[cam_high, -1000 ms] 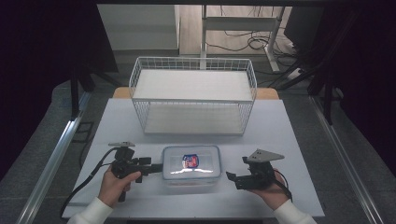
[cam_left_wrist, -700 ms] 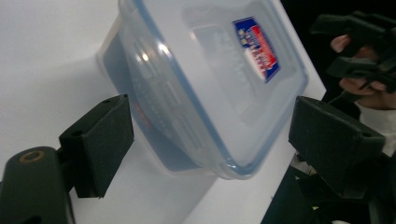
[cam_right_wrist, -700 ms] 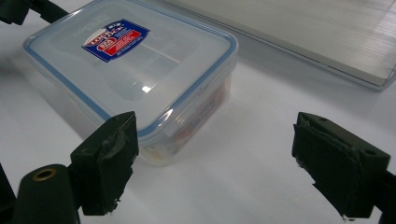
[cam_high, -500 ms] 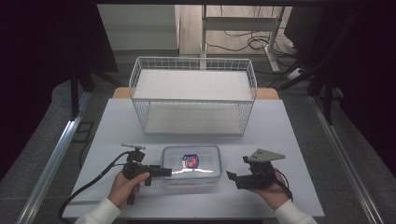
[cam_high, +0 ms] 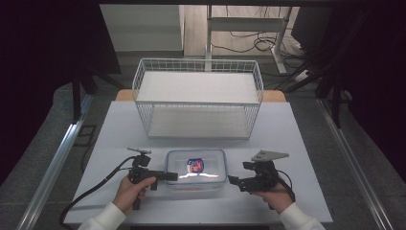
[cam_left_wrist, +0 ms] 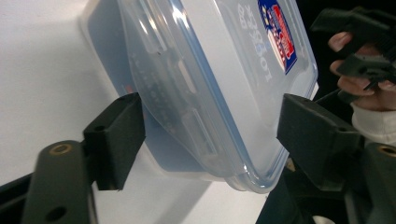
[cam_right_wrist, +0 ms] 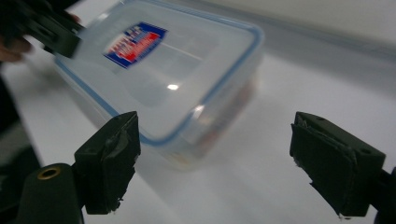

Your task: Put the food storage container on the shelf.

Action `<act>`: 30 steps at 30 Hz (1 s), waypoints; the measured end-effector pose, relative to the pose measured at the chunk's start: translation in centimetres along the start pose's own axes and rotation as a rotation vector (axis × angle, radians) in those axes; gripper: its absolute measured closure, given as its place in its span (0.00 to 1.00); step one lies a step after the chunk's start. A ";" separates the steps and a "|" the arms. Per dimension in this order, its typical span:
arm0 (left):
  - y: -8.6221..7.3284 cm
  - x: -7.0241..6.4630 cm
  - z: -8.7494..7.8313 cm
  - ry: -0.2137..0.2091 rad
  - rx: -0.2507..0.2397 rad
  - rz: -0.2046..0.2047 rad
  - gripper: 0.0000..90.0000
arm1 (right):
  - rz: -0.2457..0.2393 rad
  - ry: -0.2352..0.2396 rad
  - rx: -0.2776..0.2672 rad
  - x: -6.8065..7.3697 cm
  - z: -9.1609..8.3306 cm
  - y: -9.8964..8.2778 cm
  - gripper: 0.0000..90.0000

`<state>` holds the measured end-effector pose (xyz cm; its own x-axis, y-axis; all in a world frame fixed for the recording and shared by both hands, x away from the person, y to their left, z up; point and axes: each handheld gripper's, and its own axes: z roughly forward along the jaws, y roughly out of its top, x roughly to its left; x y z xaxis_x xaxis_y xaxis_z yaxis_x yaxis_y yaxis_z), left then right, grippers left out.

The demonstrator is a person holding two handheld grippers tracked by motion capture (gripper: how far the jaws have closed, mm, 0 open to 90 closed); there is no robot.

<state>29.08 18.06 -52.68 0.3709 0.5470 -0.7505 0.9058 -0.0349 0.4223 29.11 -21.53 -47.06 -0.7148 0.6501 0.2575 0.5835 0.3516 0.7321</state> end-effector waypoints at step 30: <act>-0.2 0.1 -0.4 -0.018 -0.014 -0.014 0.39 | 0.528 0.333 0.129 -3.6 4.8 0.0 0.46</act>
<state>28.85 18.50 -52.64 0.3622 0.5320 -0.7654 0.9080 -0.0158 0.4187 33.53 -20.60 -51.03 -0.3877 0.5211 0.7603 0.9168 0.1328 0.3765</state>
